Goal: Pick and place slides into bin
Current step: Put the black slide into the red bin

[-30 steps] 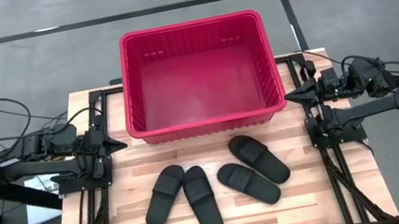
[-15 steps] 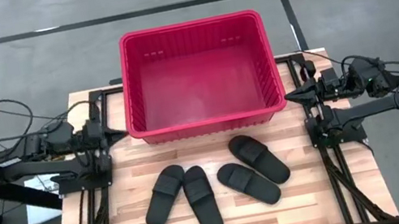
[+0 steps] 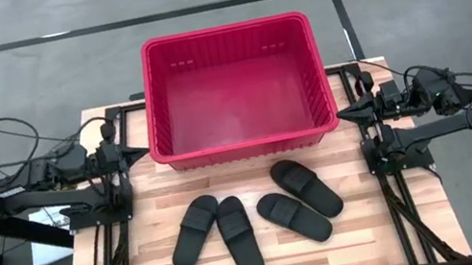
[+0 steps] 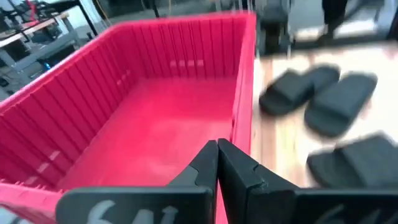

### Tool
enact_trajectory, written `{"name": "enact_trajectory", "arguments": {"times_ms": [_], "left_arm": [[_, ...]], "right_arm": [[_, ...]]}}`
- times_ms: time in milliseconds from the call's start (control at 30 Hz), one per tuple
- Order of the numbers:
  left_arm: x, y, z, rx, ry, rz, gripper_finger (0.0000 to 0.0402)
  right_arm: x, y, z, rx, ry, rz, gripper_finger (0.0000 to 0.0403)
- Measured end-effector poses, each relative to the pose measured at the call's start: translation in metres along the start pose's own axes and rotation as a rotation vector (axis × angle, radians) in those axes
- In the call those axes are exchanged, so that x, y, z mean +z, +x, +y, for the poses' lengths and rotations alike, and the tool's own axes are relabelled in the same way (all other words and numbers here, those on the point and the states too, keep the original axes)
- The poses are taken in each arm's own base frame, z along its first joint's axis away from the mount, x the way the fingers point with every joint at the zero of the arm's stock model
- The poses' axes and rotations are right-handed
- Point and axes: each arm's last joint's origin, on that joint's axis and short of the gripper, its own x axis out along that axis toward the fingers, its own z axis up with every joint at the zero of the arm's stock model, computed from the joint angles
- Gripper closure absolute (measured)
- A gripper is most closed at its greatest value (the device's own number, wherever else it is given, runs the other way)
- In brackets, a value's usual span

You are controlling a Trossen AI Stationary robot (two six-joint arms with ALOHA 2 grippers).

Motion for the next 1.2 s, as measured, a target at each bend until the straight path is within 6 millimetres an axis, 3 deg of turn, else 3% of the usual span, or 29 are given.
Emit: {"name": "enact_trajectory", "arguments": {"times_ms": [267, 367, 633, 867, 1200], "left_arm": [[-0.001, 0.000, 0.001, 0.045, 0.015, 0.019, 0.0401], [0.005, 0.004, 0.000, 0.016, -0.075, -0.030, 0.0401], [0.040, 0.024, -0.014, -0.390, -0.324, -0.254, 0.0401], [0.066, 0.034, -0.024, -0.665, -0.362, -0.356, 0.0401], [0.111, -0.007, -0.013, -0.968, -0.491, -0.477, 0.0401]], "right_arm": [[0.000, 0.000, 0.000, 0.000, 0.000, 0.000, 0.0403], [0.000, 0.000, 0.000, 0.000, 0.000, 0.000, 0.0403], [0.000, 0.000, 0.000, 0.000, 0.000, 0.000, 0.0403], [0.000, 0.000, 0.000, 0.000, 0.000, 0.000, 0.0403], [0.000, 0.000, 0.000, 0.000, 0.000, 0.000, 0.0403]]}}
